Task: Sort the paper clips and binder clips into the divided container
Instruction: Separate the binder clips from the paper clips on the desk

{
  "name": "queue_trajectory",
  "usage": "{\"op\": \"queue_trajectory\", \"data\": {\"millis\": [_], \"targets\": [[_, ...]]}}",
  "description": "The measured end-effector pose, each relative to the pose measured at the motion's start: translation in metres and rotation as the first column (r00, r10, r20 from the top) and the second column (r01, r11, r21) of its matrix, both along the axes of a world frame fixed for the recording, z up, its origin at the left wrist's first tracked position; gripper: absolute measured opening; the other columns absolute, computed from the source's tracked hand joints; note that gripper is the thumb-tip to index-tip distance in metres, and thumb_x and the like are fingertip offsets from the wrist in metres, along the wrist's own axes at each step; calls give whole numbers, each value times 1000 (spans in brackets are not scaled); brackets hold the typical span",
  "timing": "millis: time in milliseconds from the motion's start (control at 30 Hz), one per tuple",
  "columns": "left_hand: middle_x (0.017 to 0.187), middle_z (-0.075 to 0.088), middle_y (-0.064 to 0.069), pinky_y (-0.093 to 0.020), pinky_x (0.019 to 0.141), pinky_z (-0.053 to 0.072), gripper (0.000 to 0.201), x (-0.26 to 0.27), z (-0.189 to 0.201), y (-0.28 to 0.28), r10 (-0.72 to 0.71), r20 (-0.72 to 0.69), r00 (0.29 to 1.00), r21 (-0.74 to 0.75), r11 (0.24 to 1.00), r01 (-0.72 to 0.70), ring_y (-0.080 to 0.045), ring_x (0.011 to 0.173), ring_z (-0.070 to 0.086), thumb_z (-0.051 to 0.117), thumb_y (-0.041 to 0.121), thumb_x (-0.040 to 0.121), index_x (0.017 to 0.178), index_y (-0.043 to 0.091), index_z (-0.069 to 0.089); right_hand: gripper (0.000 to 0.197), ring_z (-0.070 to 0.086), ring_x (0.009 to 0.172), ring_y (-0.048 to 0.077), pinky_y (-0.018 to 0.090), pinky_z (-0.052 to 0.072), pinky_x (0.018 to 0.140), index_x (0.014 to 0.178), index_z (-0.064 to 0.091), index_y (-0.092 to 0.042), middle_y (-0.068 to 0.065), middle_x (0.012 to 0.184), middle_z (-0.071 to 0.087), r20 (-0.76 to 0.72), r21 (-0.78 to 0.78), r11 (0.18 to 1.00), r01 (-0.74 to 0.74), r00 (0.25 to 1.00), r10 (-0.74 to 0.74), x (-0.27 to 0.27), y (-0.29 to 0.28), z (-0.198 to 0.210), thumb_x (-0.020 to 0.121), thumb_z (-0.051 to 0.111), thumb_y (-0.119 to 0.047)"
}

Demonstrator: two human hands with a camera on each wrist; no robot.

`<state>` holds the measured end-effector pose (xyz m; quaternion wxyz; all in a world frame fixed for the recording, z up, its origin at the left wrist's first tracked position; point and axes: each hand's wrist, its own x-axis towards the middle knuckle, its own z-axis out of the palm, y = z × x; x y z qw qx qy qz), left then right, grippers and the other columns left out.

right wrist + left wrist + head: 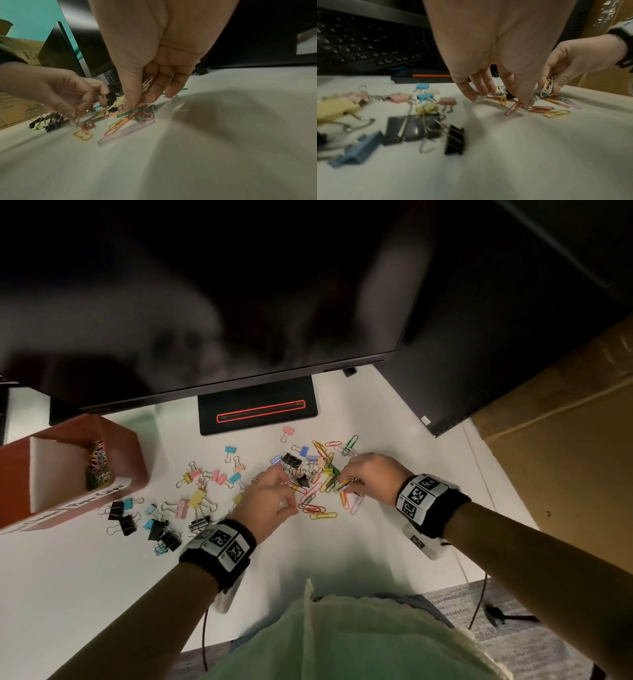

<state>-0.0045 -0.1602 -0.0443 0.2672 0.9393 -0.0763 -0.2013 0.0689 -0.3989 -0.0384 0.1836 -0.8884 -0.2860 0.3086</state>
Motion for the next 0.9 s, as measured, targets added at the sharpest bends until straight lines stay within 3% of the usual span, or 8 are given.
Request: {"op": "queue_trajectory", "data": {"millis": [133,367,467,600,733,900], "targets": [[118,52,-2,-39,92,43,14,-7,-7,-18,-25,25,999,61,998,23,-22,109,48,76,24,69,67,19,64,36,57,111,23,33,47,93,122,59,-24,2,119,64,-55,-31,999,-14,998,12,-7,-3,-2,86,62,-26],[87,60,-7,-35,66,48,14,-2,-11,-32,25,145,989,13,1000,-27,-26,81,53,73,11,72,69,10,60,35,56,110,27,38,47,92,120,60,-24,6,115,63,-72,-48,999,-6,997,2,-8,3,-7,86,62,-26],[85,61,-10,-41,72,49,8,4,-12,-32,65,110,992,-32,998,-62,-27,81,54,67,3,76,78,5,59,30,55,110,26,37,48,92,116,62,-21,6,115,62,-47,-36,999,-16,999,15,-6,8,-6,87,60,-24],[96,61,-10,-32,81,47,25,8,-15,-29,142,17,990,-47,989,-141,-24,89,56,65,9,81,106,8,60,25,53,109,27,35,47,89,110,67,-15,9,112,59,-13,-36,998,-49,999,49,-2,16,-3,87,60,-24],[94,58,-12,-37,81,49,14,13,-16,-28,98,-44,994,-27,995,-100,-26,89,56,62,11,83,96,7,65,25,50,110,29,39,48,87,109,67,-14,10,111,55,0,-94,990,-108,994,109,-1,23,-2,90,56,-24],[100,56,-13,-35,84,47,15,16,-15,-28,72,-85,994,1,997,-72,-27,92,55,58,11,86,98,6,65,24,49,111,29,37,47,81,107,65,-11,10,114,53,46,-142,976,-168,983,176,-1,22,-1,91,52,-23]]}}
